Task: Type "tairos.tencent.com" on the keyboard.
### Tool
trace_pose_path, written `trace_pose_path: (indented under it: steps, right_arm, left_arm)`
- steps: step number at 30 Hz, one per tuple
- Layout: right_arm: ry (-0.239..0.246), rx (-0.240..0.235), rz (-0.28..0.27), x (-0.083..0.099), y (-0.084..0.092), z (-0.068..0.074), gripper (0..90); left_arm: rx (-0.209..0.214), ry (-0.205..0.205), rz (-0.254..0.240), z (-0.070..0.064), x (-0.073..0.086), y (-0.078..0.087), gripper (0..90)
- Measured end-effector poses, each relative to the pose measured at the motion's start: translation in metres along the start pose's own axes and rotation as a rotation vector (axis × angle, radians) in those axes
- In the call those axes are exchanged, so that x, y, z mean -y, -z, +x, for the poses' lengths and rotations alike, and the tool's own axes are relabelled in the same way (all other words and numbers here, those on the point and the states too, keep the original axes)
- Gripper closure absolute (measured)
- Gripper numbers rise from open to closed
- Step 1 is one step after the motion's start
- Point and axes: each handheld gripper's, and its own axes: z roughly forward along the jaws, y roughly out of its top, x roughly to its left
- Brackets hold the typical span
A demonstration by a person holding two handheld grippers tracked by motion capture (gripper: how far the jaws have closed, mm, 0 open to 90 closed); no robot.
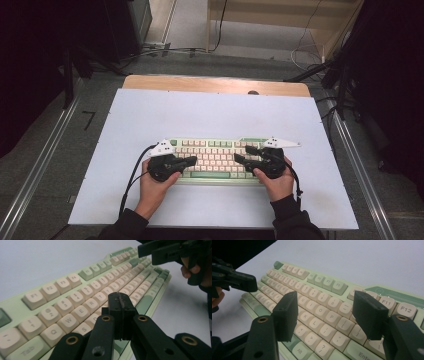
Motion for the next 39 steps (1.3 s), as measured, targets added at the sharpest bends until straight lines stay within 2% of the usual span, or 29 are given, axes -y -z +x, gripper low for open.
trace_pose_path:
  steps: [4,11,17,19,21,23,27,29,31,33,36,39]
  right_arm:
    - [0.003,0.0,0.003,0.0,-0.001,0.0,35.7]
    - [0.003,-0.003,0.005,0.0,-0.001,0.0,35.8]
    - [0.005,-0.004,0.007,0.0,-0.001,0.001,35.8]
    - [0.004,-0.005,0.007,0.0,-0.001,0.001,35.8]
    - [0.004,-0.006,0.009,0.0,-0.002,0.001,35.8]
    - [0.003,-0.006,0.009,0.0,-0.002,0.001,35.8]
    - [0.001,-0.006,0.001,0.0,0.0,0.0,35.8]
    - [-0.002,-0.007,0.001,0.0,0.0,0.0,35.8]
    - [0.002,-0.005,0.002,0.0,0.0,0.0,35.8]
    - [0.006,-0.007,0.001,0.0,-0.001,0.0,35.8]
    - [0.005,-0.007,0.0,0.0,-0.001,0.001,35.8]
    - [0.003,-0.008,-0.003,-0.001,-0.001,0.0,36.3]
  left_arm:
    - [-0.019,-0.029,0.042,-0.003,0.001,-0.009,90.0]
    - [-0.035,-0.057,0.079,-0.006,0.002,-0.015,90.0]
    - [-0.039,-0.063,0.121,-0.006,0.004,-0.019,90.0]
    - [-0.052,-0.058,0.14,-0.007,0.003,-0.021,90.0]
    - [-0.055,-0.066,0.143,-0.007,0.002,-0.02,90.0]
    - [-0.043,-0.055,0.119,-0.006,0.001,-0.017,90.0]
    - [0.005,-0.015,-0.008,-0.004,-0.006,0.001,88.6]
    - [0.011,0.007,-0.085,-0.002,-0.008,0.012,79.5]
    - [0.003,0.041,-0.142,0.003,-0.008,0.021,65.9]
    - [-0.017,0.079,-0.172,0.01,-0.006,0.026,55.3]
    - [-0.058,0.128,-0.192,0.019,-0.002,0.031,45.0]
    - [-0.079,0.15,-0.201,0.024,-0.001,0.034,42.7]
